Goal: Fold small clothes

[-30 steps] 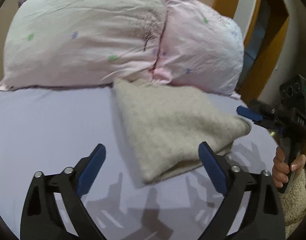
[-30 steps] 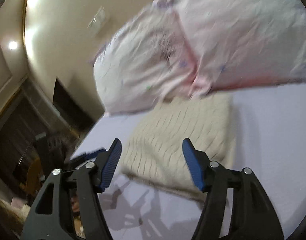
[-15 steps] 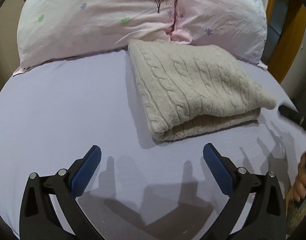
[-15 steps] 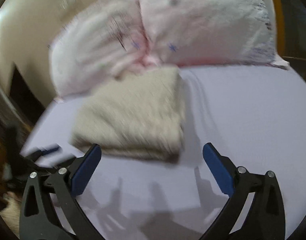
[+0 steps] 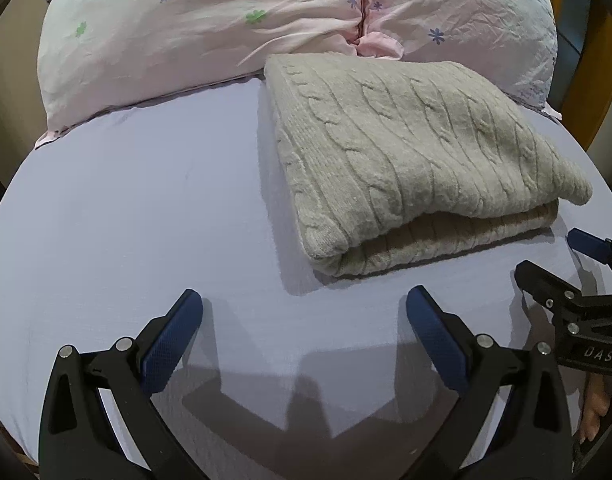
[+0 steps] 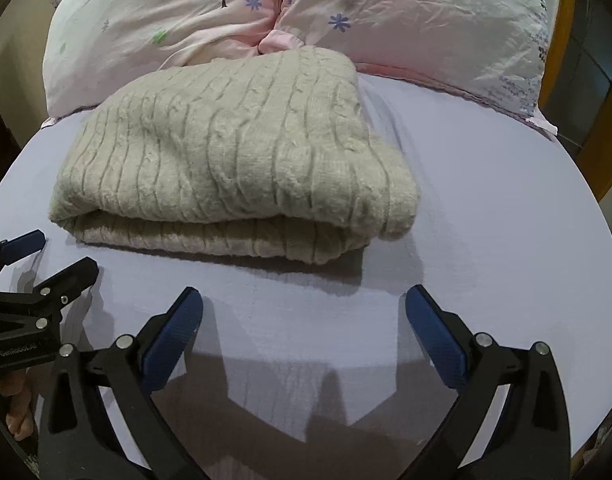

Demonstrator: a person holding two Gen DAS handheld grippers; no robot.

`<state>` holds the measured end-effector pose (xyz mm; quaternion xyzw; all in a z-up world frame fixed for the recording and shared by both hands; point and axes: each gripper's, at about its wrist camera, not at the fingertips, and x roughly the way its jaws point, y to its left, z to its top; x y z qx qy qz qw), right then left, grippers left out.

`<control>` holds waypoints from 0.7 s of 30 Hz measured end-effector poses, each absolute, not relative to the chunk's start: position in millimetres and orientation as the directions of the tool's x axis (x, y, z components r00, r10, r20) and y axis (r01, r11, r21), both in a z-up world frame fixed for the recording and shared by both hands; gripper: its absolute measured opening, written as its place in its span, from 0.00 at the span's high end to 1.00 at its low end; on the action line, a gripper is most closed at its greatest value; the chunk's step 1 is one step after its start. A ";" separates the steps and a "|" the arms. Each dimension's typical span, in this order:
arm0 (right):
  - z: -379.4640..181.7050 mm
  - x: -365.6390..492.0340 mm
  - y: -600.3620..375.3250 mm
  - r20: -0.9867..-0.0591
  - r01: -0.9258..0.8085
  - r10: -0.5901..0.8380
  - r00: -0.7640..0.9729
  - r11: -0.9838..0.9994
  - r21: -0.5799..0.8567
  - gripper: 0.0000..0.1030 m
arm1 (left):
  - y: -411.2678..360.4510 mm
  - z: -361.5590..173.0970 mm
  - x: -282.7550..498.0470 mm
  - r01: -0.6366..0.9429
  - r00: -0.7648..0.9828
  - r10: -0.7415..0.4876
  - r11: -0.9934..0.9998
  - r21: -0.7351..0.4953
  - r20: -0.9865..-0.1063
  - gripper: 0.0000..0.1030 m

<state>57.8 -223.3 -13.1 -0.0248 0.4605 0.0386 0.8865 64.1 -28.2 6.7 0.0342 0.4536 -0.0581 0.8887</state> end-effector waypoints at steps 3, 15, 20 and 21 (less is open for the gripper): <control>-13.3 59.7 -225.2 -0.818 -0.093 0.048 0.573 0.996 -0.007 0.02 | -27.9 6.5 64.0 0.133 0.586 -0.069 0.991 0.011 -0.807 0.01; -13.4 59.0 -223.5 -0.818 -0.090 0.045 0.573 0.996 -0.008 0.02 | -28.0 6.7 63.6 0.132 0.588 -0.069 0.991 0.011 -0.806 0.01; -13.5 59.0 -223.5 -0.818 -0.089 0.045 0.573 0.996 -0.008 0.02 | -28.3 6.7 63.5 0.132 0.588 -0.069 0.991 0.011 -0.806 0.01; -13.5 59.0 -223.4 -0.818 -0.089 0.045 0.573 0.996 -0.008 0.02 | -28.3 6.7 63.5 0.132 0.588 -0.069 0.991 0.011 -0.806 0.01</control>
